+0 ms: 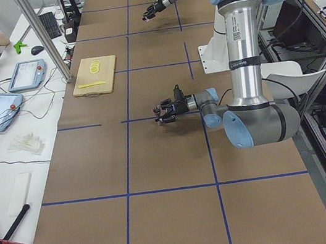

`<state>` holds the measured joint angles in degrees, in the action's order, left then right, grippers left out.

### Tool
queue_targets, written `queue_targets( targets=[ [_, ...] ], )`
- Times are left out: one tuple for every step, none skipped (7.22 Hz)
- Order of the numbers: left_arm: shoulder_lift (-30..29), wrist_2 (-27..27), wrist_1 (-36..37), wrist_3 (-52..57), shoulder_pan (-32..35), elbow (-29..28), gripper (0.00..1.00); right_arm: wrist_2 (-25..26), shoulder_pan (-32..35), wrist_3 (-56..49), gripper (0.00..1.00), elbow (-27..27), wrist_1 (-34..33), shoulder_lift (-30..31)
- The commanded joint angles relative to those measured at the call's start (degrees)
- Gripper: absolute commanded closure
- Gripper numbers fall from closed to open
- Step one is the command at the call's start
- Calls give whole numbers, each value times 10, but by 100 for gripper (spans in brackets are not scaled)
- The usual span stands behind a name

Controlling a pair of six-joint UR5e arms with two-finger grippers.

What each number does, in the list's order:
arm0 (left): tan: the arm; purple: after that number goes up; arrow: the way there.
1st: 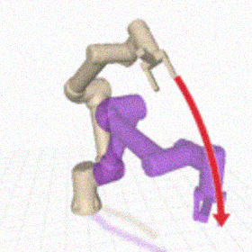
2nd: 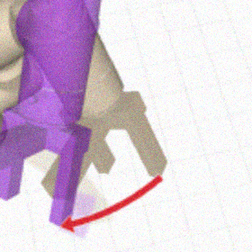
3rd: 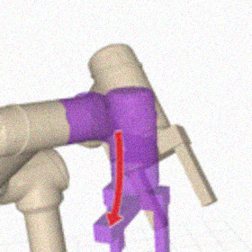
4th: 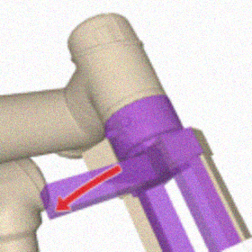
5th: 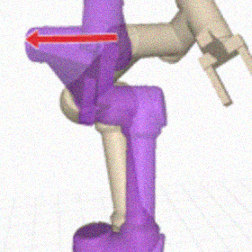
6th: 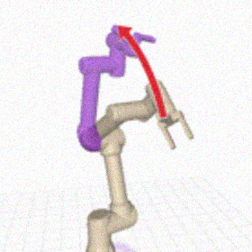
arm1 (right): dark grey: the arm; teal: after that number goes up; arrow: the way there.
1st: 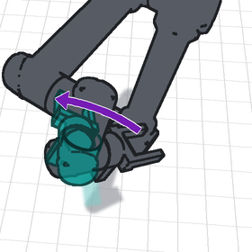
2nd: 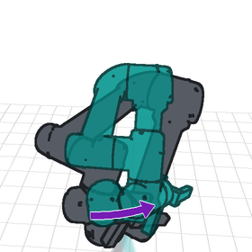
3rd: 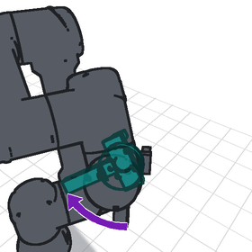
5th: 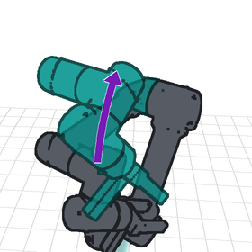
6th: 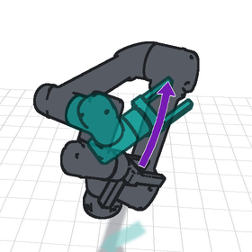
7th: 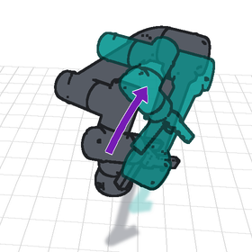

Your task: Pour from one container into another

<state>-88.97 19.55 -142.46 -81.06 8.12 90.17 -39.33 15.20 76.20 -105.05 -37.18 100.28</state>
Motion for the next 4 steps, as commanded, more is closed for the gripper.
queue_targets(
  targets=[
    [9,25,-5,37,1,28,0,19,-14,0,100,1,0,-1],
    [15,49,-6,53,2,40,0,27,-21,1,100,3,0,-1],
    [50,79,-8,81,3,80,0,31,-24,1,100,4,0,-1],
    [77,107,-8,101,3,117,0,36,-25,1,100,7,0,-1]
  ],
)
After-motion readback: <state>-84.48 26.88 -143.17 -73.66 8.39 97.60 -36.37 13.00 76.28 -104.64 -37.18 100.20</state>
